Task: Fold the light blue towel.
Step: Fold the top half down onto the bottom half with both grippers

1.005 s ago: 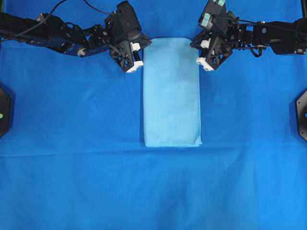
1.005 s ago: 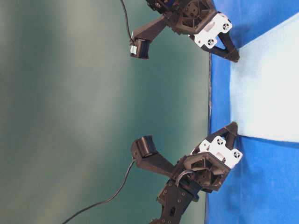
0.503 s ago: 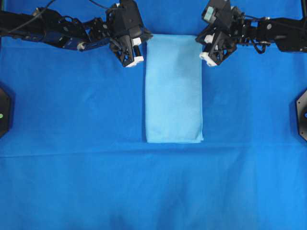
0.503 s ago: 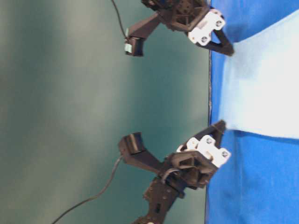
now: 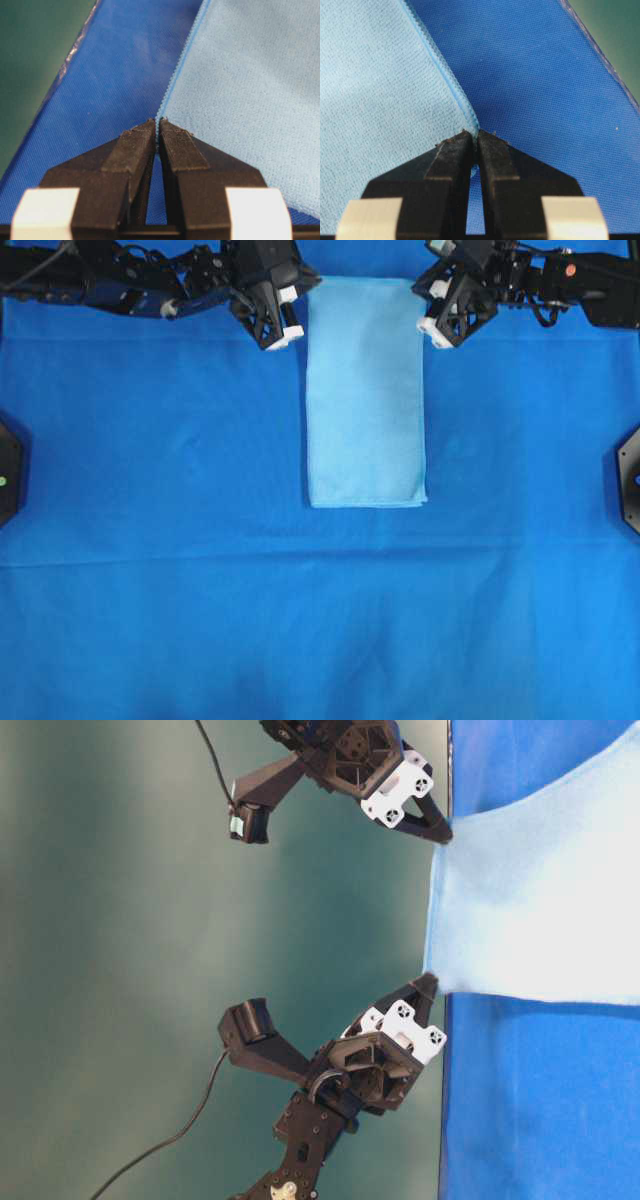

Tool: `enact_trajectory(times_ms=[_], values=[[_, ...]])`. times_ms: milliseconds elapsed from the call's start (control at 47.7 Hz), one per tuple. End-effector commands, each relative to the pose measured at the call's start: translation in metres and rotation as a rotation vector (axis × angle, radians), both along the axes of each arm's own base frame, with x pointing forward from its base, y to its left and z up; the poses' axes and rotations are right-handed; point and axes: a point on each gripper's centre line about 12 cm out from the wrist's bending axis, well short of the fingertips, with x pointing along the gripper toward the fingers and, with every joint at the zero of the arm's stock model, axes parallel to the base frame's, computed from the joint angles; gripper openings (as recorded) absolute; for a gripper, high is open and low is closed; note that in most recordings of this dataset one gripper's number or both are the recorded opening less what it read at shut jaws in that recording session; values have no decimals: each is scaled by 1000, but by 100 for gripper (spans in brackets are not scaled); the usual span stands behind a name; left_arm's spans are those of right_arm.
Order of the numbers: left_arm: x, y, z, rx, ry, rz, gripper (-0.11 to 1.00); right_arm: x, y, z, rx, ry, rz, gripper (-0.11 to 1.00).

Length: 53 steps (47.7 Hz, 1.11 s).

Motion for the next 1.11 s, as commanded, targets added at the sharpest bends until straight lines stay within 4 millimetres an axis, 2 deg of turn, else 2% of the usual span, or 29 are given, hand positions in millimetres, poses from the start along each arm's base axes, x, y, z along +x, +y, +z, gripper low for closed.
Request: enact_trajectory(times_ms=[0, 105, 251, 377, 524, 838, 1089], values=[[2, 2, 28, 26, -45, 1, 4, 0, -4, 17, -21, -35, -20, 6], [2, -5, 36, 35, -31, -20, 4, -2, 2, 29, -33, -44, -22, 6], [3, -24, 55, 55, -28, -70, 4, -3, 20, 50, -50, -66, -7, 6], [2, -50, 73, 61, -38, -125, 4, -9, 41, 64, -50, -72, 7, 6], [-1, -80, 81, 58, -46, -186, 4, -14, 68, 73, -27, -87, 21, 6], [-12, -148, 61, -91, -19, -274, 4, -21, 128, 64, 57, -68, 90, 6], [-14, -199, 33, -164, 54, -365, 4, -16, 171, 41, 147, -30, 150, 6]])
